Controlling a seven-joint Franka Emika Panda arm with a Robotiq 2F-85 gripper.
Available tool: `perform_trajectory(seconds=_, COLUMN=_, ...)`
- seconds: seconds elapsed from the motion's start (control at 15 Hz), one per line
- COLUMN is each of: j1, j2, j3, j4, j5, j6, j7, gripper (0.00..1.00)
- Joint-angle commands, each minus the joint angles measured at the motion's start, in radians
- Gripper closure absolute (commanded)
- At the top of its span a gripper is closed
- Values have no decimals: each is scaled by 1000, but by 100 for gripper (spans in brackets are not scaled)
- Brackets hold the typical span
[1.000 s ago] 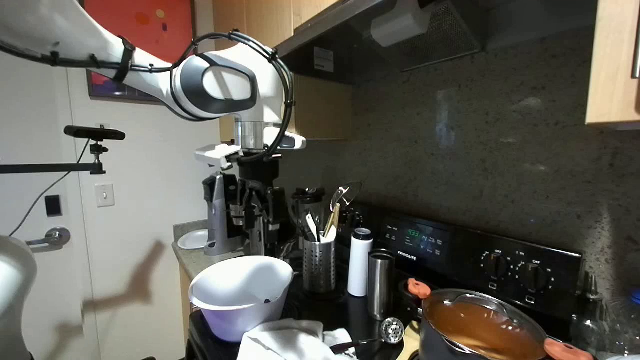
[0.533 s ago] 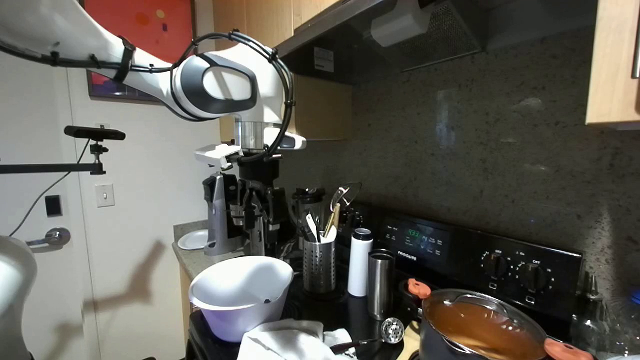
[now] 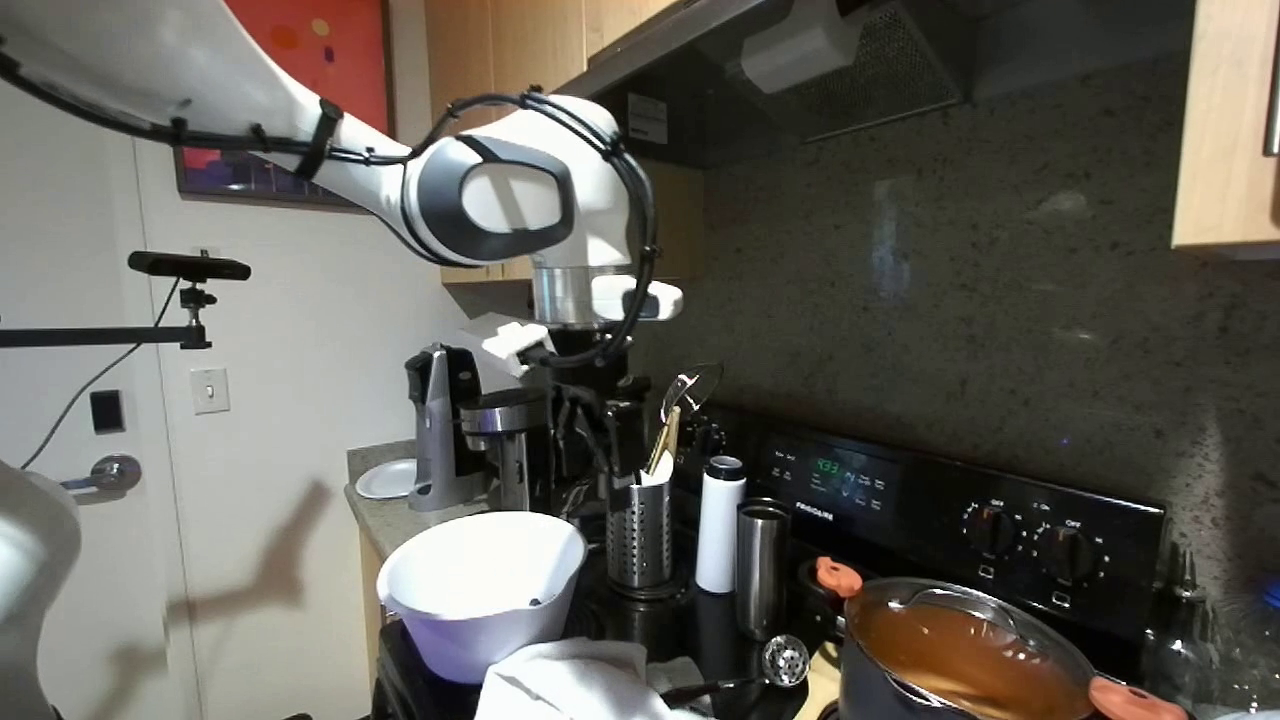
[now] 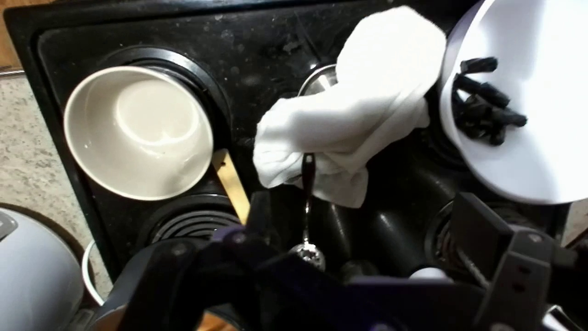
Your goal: Move the grey bowl on the stove backwards
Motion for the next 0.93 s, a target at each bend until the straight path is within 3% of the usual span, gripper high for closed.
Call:
perform_trajectory(seconds=0.0, j1=-56, j2=167, j3=-57, j4=57, j5=-20, j6=109, j7=-19, gripper=0)
perform_trajectory(seconds=0.27, j1=-80, j2=279, j3=-103, j4=49, j5=1, j6=161, j7=-60, gripper=0)
perform_trajectory(seconds=0.87, j1=-111, j2=486, j3=-118, j4=-1, j5=-24, j6=504, j7=-147, gripper=0)
